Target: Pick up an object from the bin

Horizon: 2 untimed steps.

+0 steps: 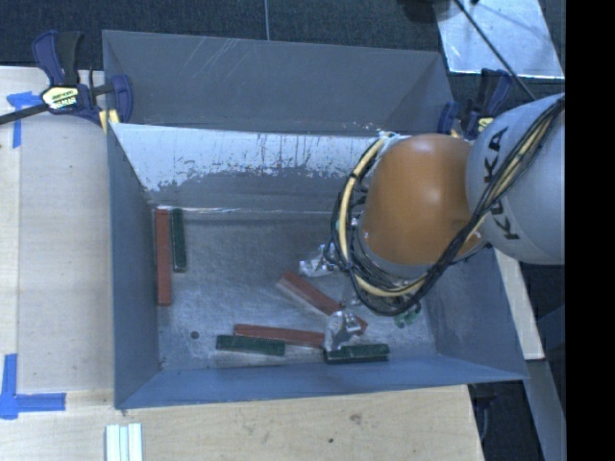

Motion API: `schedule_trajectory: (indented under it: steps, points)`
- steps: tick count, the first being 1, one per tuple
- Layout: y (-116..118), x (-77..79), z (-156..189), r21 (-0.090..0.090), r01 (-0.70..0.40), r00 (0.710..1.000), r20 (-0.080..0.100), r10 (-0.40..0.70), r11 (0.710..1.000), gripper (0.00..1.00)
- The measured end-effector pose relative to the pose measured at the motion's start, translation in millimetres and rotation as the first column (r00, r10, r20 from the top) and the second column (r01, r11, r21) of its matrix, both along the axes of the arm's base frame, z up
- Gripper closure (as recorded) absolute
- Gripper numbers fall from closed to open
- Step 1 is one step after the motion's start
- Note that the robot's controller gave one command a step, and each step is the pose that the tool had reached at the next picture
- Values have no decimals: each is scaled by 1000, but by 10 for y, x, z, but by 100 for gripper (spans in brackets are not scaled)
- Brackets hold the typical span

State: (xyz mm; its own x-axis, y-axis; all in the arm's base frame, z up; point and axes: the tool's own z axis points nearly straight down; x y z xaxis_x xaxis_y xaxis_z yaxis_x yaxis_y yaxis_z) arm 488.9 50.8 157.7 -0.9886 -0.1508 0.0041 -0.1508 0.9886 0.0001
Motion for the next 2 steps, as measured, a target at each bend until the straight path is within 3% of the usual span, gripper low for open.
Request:
schedule_trajectory:
  steps: [2]
  points:
    - [319,54,-857,1,-1,1000,7,1,1000,0]
